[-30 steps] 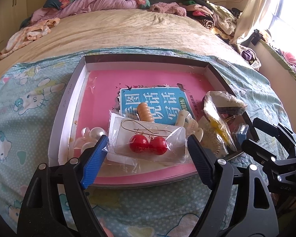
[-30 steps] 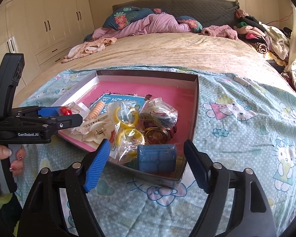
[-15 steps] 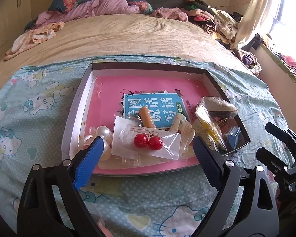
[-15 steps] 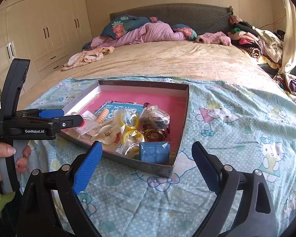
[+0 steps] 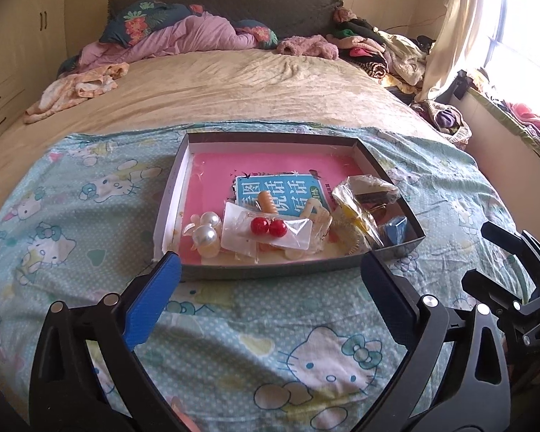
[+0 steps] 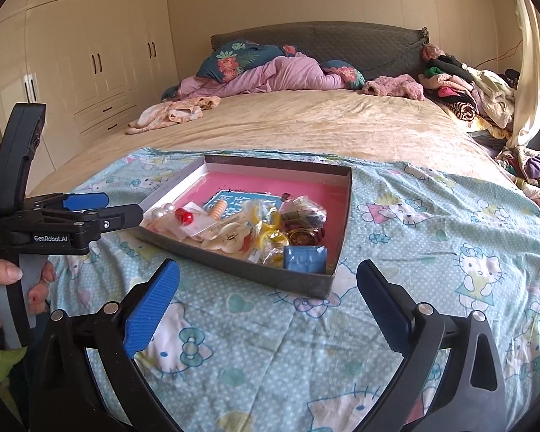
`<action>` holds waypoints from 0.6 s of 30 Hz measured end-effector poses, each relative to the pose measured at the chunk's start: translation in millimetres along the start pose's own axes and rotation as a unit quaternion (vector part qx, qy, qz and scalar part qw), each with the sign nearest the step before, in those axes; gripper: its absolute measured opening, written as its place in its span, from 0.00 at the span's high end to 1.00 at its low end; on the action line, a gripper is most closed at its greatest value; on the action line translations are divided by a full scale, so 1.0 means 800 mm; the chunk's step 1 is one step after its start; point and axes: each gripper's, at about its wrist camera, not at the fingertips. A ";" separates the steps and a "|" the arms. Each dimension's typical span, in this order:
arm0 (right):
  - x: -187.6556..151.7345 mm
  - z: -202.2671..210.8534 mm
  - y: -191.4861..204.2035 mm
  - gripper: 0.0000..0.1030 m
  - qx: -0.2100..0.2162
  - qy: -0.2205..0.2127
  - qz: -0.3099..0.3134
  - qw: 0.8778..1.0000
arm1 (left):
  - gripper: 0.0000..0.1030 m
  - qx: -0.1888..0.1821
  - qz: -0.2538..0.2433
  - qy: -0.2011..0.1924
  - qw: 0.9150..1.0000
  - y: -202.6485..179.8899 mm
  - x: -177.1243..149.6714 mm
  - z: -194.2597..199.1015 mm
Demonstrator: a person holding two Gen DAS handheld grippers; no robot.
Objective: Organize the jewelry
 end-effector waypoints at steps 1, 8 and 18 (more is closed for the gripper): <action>-0.002 0.003 0.002 0.05 0.000 0.000 -0.001 1.000 | 0.09 0.001 0.003 -0.001 1.000 0.000 -0.005 0.006; -0.021 0.011 0.011 0.05 -0.002 0.013 -0.014 1.000 | 0.09 0.009 0.017 0.005 1.000 0.005 -0.044 0.031; -0.044 0.013 0.019 0.05 -0.004 0.038 -0.023 0.999 | 0.09 0.016 0.034 -0.002 0.999 0.010 -0.073 0.052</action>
Point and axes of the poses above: each gripper's, at about its wrist camera, not at the fingertips, and z roughly against the way its jaws point, y to its left, x to its top, and after that the axes turned 6 degrees about -y, right-handed
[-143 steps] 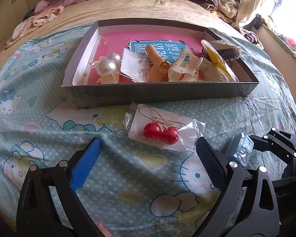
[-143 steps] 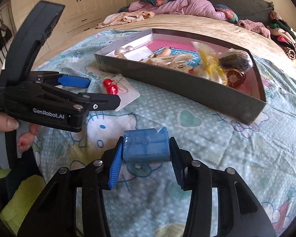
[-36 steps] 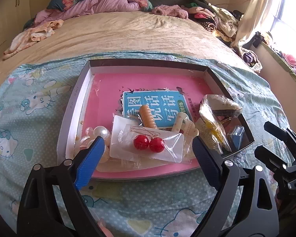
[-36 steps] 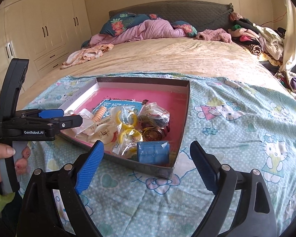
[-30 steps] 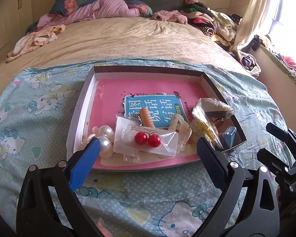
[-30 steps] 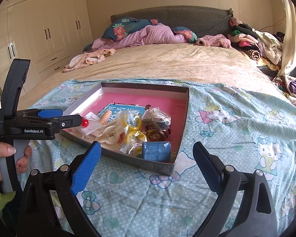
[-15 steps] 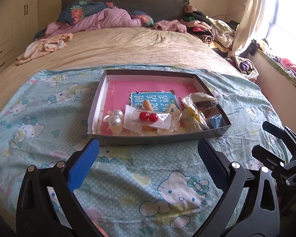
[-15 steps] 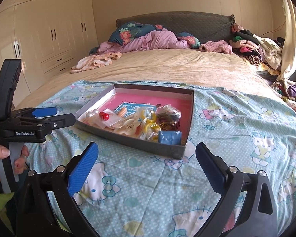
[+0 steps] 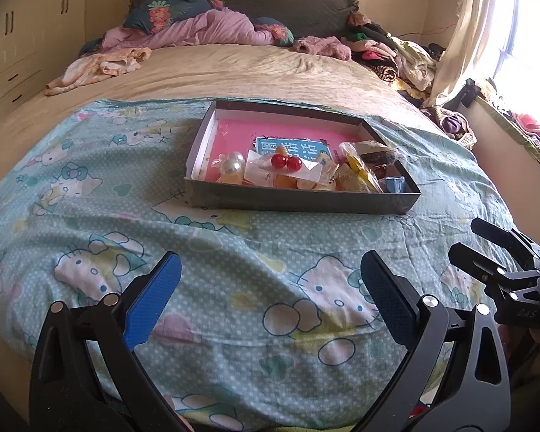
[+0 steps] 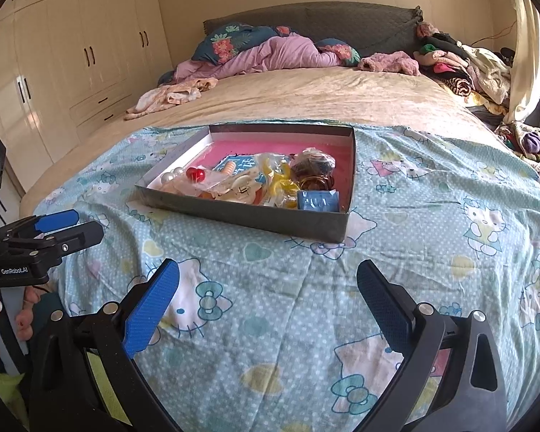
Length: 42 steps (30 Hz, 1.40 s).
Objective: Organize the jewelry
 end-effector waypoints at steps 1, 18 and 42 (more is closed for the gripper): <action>-0.001 0.001 0.001 0.05 0.001 0.001 0.000 1.000 | 0.09 0.000 0.001 0.000 1.000 0.000 -0.002 0.001; -0.003 0.008 0.012 0.05 0.007 -0.001 0.005 1.000 | 0.09 0.019 -0.005 -0.001 1.000 0.000 -0.012 0.015; -0.002 0.013 0.013 0.05 0.007 -0.003 0.007 1.000 | 0.09 0.031 -0.005 -0.003 0.999 0.002 -0.005 0.021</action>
Point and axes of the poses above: each gripper's, at about its wrist camera, not at the fingertips, and z roughly against the way its jaws point, y to its left, x to its top, and after that the axes turned 6 degrees about -y, right-handed
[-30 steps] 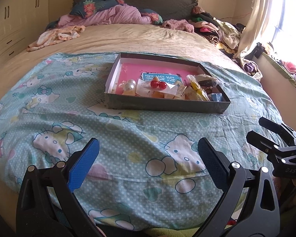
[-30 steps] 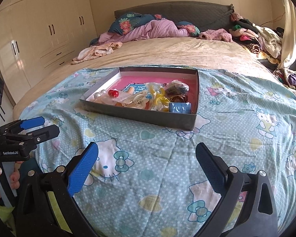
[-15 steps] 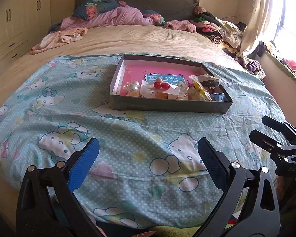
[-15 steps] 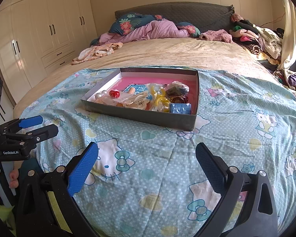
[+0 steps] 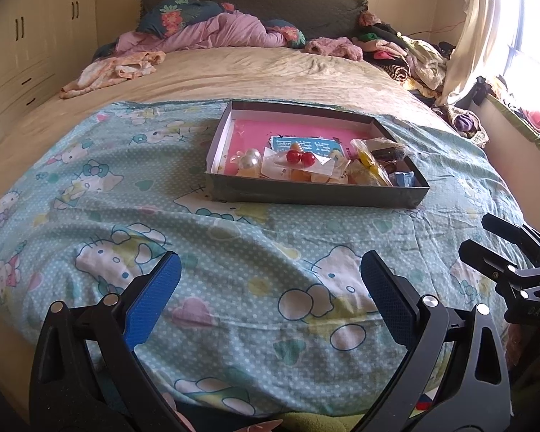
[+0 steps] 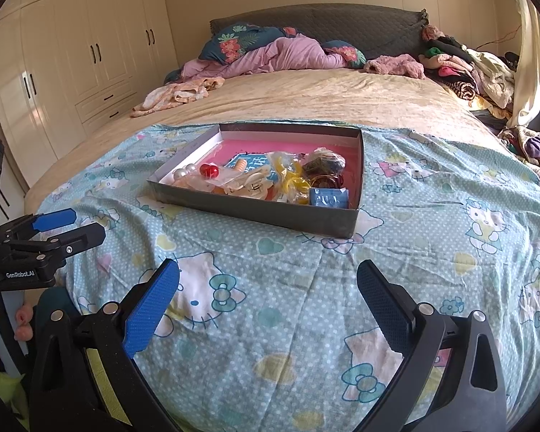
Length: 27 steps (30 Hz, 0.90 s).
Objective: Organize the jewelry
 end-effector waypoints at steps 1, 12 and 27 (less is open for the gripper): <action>0.000 0.000 0.000 0.05 0.000 0.000 0.000 1.000 | 0.09 0.001 -0.001 -0.001 1.000 0.000 -0.001 0.000; 0.000 0.000 0.001 0.05 0.000 -0.001 0.002 1.000 | 0.09 0.008 -0.001 -0.002 1.000 -0.001 -0.002 0.000; -0.001 0.001 0.000 0.05 -0.001 -0.001 0.003 1.000 | 0.09 0.010 -0.002 0.000 1.000 0.000 -0.004 -0.001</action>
Point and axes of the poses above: each gripper's, at about its wrist camera, not at the fingertips, and z roughly against the way its jaws point, y to its left, x to its top, and after that the axes turned 6 degrees about -y, right-handed
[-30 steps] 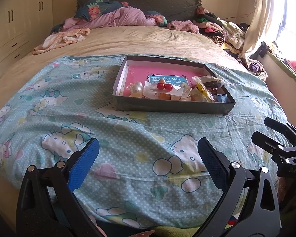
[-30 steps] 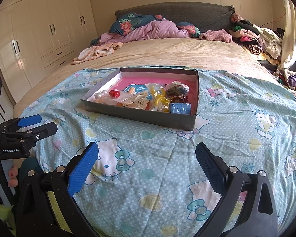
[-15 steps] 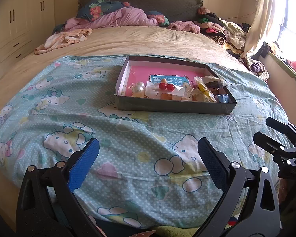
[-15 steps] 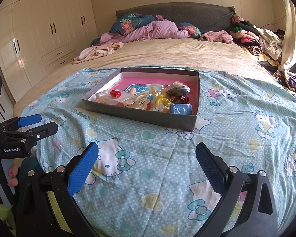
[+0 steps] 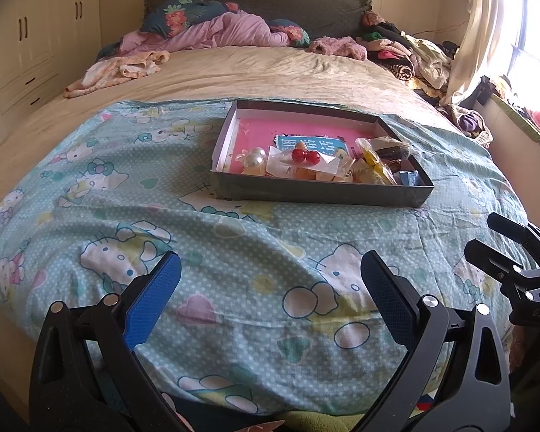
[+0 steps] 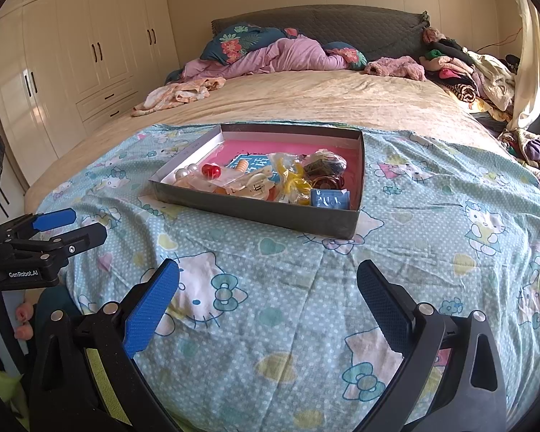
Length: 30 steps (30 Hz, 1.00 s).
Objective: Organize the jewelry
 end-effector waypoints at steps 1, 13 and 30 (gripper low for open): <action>0.000 0.000 0.000 0.05 0.000 0.000 0.000 1.000 | 0.09 -0.001 0.000 0.000 1.000 0.000 0.000 0.000; -0.003 -0.001 -0.002 0.05 -0.007 0.005 0.003 1.000 | 0.09 0.010 0.001 0.000 1.000 -0.001 -0.003 0.001; 0.029 -0.061 -0.237 0.05 -0.215 0.026 -0.073 0.973 | 0.09 0.207 0.122 0.044 0.970 0.213 0.052 -0.109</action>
Point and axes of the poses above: each gripper's, at about its wrist camera, not at the fingertips, and z roughly against the way its jaws point, y to its left, x to its top, and after that the axes turned 6 degrees about -y, right-handed
